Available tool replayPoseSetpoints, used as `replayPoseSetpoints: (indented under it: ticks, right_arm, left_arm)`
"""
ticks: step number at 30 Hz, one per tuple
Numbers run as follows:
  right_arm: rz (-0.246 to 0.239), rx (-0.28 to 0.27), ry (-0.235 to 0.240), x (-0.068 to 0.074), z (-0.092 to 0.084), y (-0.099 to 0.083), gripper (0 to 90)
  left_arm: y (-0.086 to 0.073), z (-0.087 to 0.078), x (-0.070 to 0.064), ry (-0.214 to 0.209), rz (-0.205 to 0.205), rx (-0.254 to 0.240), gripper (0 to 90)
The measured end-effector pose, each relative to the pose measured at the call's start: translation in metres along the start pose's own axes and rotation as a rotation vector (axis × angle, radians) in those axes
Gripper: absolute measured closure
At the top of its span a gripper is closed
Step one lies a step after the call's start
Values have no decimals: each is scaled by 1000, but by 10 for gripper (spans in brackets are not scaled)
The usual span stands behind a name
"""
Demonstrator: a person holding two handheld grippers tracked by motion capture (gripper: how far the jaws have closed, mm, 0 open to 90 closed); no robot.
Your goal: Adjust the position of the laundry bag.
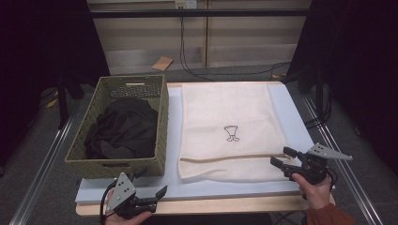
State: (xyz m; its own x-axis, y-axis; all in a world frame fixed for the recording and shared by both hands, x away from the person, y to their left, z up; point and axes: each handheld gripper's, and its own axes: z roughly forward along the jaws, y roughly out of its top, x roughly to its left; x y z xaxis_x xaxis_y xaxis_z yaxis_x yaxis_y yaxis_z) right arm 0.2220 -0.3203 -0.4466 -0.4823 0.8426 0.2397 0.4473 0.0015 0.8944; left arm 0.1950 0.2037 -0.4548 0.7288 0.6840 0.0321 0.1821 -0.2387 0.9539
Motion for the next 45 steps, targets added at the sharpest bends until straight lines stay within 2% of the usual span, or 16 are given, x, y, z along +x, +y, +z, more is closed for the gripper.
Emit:
replayPoseSetpoints:
  ticks: [5, 7, 10, 16, 18, 20, 21, 23, 27, 28, 30, 31, 35, 38, 42, 45]
  right_arm:
    - [-18, 7, -7, 0, 1, -1, 239]
    - [-24, 12, -7, 1, 2, -1, 238]
    - [-22, 22, 5, 2, 4, -1, 238]
    - [-51, 43, 12, 4, 9, 0, 245]
    - [-46, 46, 23, 4, 10, 0, 256]
    - [-46, 52, 29, 3, 12, 1, 262]
    - [-54, 55, 28, 4, 13, 2, 271]
    - [-64, 60, 48, 8, 13, 4, 281]
    - [-63, 71, 70, 10, 17, 7, 297]
    - [-89, 84, 67, 14, 20, 9, 322]
    - [-84, 78, 63, 15, 24, 12, 352]
    - [-84, 78, 64, 15, 27, 14, 355]
    - [-115, 98, 79, 17, 39, 19, 379]
    - [-112, 131, 106, 20, 52, 22, 378]
    - [-158, 168, 120, 26, 66, 27, 378]
    - [-164, 179, 129, 28, 73, 29, 378]
  left_arm:
    - [0, 0, 2, 1, -7, -5, 121]
    - [0, -2, 5, 6, -37, 0, 117]
    - [-2, -4, 5, 16, -30, 20, 117]
    - [-2, -5, 6, 30, -25, 14, 127]
    - [-2, -5, 9, 31, -62, 9, 135]
    - [-1, -4, 10, 25, -65, 11, 134]
    - [-1, -5, 8, 35, -38, 18, 134]
    - [-2, -7, 7, 14, -59, 8, 133]
    - [-1, -6, 6, 23, -29, 14, 131]
    - [-1, -7, 6, 20, -40, 13, 131]
    - [-1, -6, 10, 8, -83, -3, 131]
    - [-1, -6, 10, 18, -63, 2, 128]
    - [-1, -9, 9, 19, -68, -11, 126]
    - [0, -9, 10, 19, -78, -17, 127]
    - [-1, -10, 11, 29, -80, -5, 128]
    - [-1, -10, 11, 34, -62, 8, 130]
